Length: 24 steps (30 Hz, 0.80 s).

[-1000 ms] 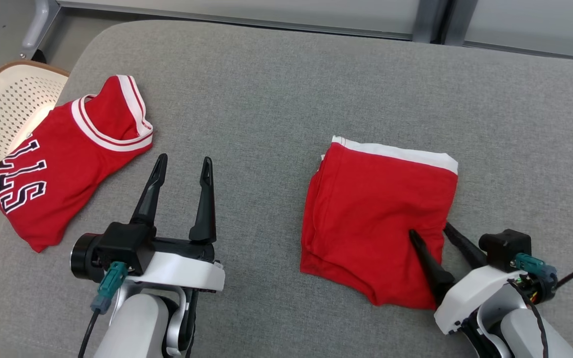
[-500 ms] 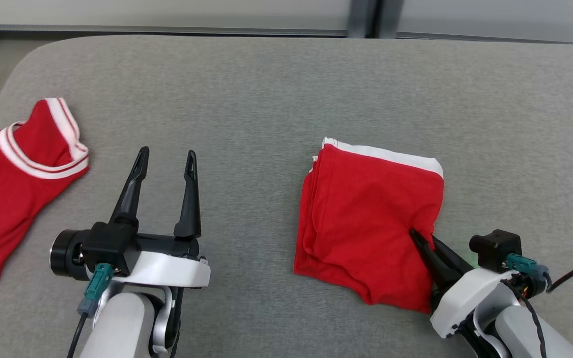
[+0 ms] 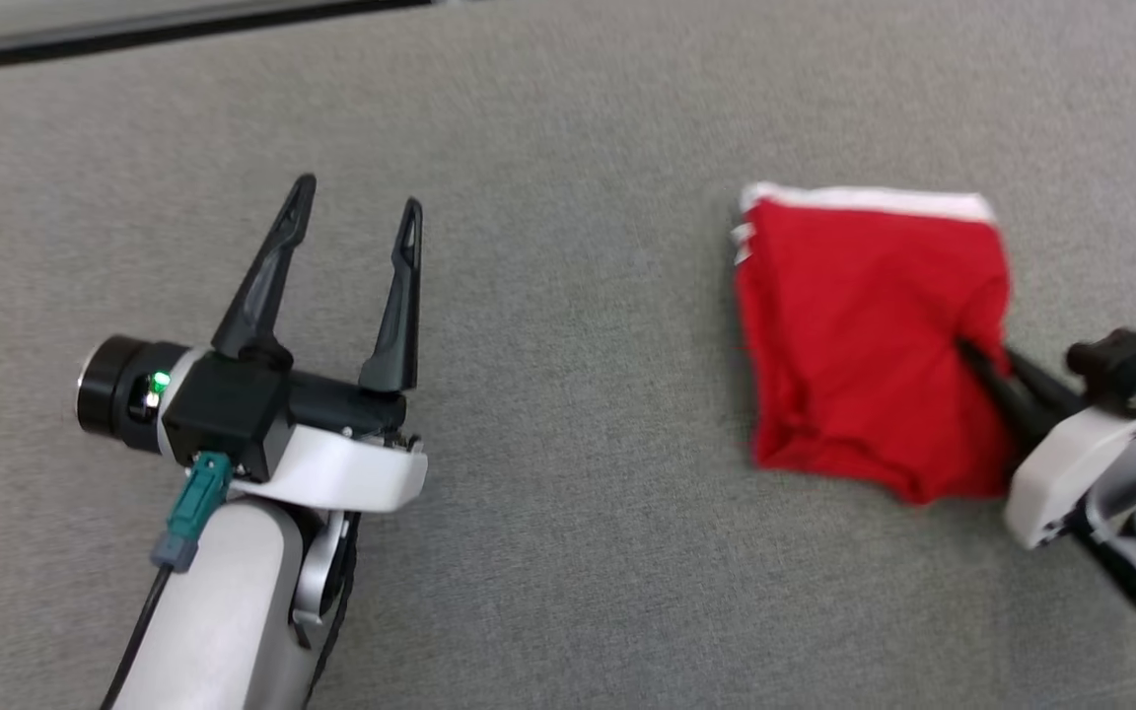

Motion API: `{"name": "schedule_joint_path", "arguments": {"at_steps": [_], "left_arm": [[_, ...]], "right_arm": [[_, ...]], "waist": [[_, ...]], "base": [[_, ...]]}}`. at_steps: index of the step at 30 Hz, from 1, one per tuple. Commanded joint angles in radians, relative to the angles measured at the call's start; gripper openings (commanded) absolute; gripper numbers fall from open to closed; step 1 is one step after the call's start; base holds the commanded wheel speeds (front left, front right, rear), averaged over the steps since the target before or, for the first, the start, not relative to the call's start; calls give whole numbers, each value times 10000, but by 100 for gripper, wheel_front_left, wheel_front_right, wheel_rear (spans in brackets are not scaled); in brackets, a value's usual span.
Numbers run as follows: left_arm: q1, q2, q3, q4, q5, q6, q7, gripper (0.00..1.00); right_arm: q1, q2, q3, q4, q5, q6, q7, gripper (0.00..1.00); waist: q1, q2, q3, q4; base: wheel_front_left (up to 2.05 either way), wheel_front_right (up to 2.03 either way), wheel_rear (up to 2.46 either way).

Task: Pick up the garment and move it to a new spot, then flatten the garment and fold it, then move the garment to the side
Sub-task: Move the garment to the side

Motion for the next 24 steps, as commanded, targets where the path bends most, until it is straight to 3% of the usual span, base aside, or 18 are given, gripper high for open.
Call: {"name": "schedule_joint_path", "arguments": {"at_steps": [1,12,16,20,21,22,23,24], "left_arm": [[-197,114,25,-60,52,-44,25,100],[-1519,112,-528,-576,576,-163,298,100],[-1817,123,-666,-706,649,-254,384,100],[-2034,109,-807,-819,720,-258,387,100],[-2093,99,-836,-839,726,-260,398,100],[-2127,85,-870,-858,735,-264,391,100],[-2126,76,-895,-859,741,-264,385,100],[-2126,71,-921,-852,734,-267,383,100]], "right_arm": [[-225,-93,27,45,88,-20,-89,0],[-2241,-2895,837,1633,493,-21,-64,0],[-2897,-3604,991,2230,377,-21,3,0],[-3568,-3855,974,2966,195,-21,-51,0],[-3683,-3801,953,3176,216,-21,4,13],[-3821,-3740,899,3399,225,-21,-40,42],[-3992,-3681,789,3668,209,-21,-140,100],[-4085,-3566,666,3917,301,-21,-214,100]], "waist": [[0,0,718,-480],[0,0,2349,-365],[0,0,2646,-248],[0,0,2838,-103],[0,0,2881,-74],[0,0,2915,-45],[0,0,2932,-27],[0,0,2947,-12]], "base": [[0,0,0],[0,0,0],[0,0,0],[0,0,0],[0,0,0],[0,0,0],[0,0,0],[0,0,0]]}}
